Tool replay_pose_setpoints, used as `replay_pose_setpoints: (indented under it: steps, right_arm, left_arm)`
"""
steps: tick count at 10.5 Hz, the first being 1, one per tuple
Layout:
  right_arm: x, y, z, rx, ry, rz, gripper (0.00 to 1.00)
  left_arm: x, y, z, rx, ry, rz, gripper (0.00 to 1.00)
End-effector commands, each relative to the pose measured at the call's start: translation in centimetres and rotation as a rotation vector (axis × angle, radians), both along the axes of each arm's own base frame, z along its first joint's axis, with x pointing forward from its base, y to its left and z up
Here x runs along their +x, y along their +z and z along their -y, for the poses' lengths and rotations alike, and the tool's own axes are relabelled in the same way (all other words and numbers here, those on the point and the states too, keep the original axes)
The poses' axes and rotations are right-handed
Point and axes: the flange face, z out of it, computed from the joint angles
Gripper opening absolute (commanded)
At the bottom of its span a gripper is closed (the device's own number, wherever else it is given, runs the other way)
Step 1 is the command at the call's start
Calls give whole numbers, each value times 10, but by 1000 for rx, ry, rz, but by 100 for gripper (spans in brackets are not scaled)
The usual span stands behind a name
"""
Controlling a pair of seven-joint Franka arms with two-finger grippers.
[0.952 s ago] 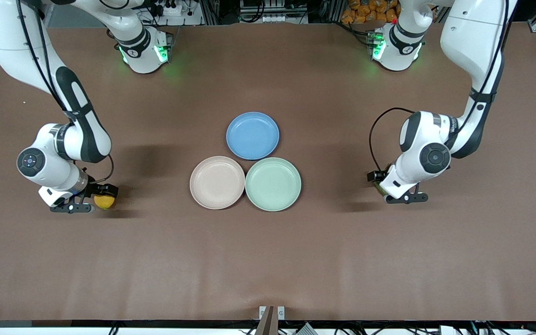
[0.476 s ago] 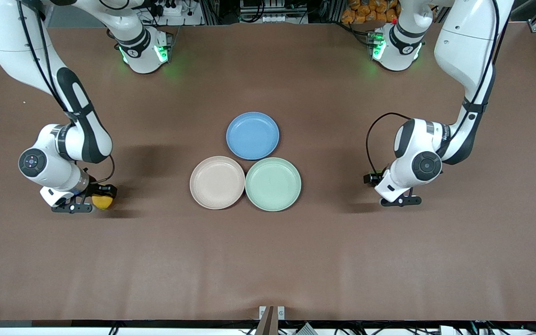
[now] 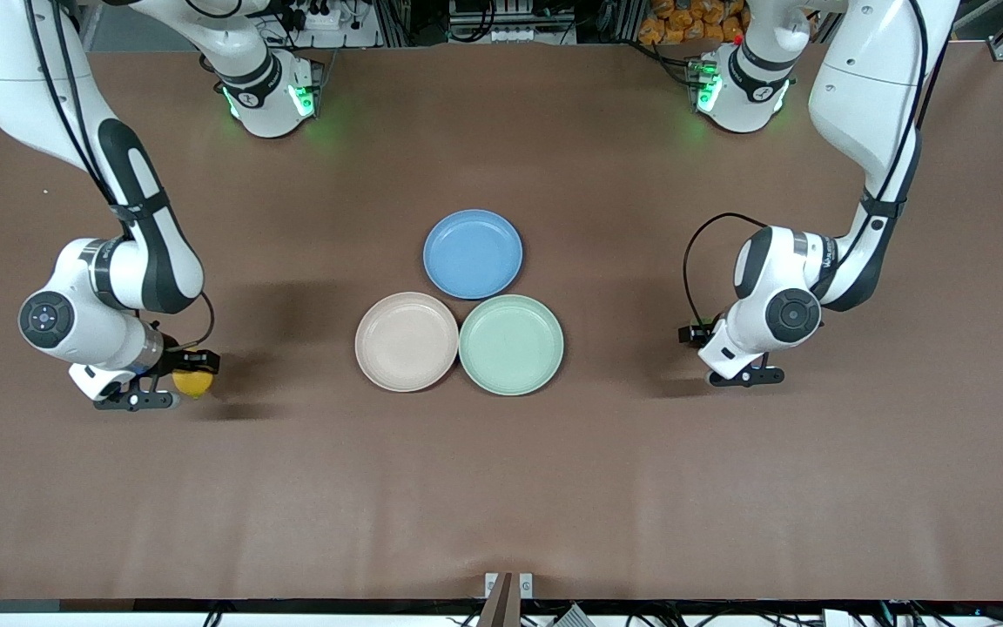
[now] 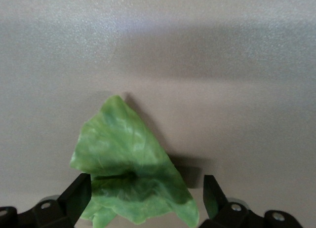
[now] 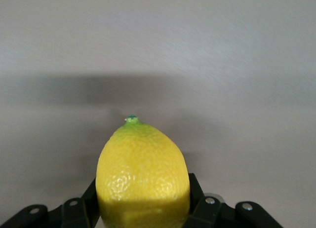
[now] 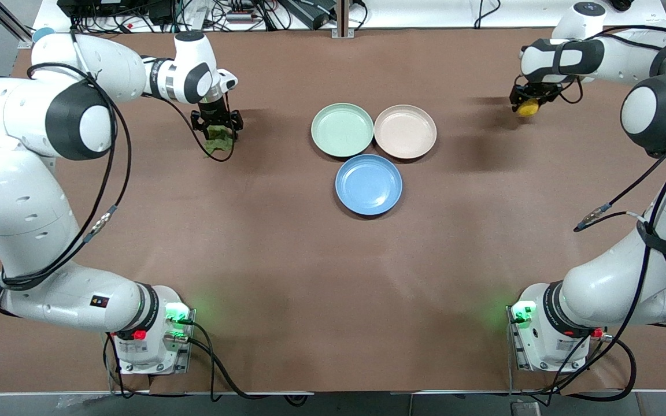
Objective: Place lemon and lettuce in plates
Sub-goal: 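Carry the lemon with the right gripper over the pink plate while the left carries lettuce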
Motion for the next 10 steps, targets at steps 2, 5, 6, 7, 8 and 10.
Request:
replay_pose_setpoints:
  steps: [2,5,6,7,8,10]
  right_arm:
    - [13,37,-54,59,68,-51,25]
    - [19,65,-106,99,142,-68,24]
    - [17,70,-127,113,172,-66,24]
    - [11,71,-149,125,209,-83,24]
    - [10,75,-166,131,231,-83,24]
    - [5,77,-204,124,225,-82,25]
  left_arm:
    - [6,1,4,-6,17,28,100]
    - [7,2,4,-13,26,34,0]
    - [7,2,4,-13,26,34,0]
    - [7,2,4,-13,26,34,0]
    - [7,3,4,-13,26,35,0]
    - [12,9,6,-16,29,50,0]
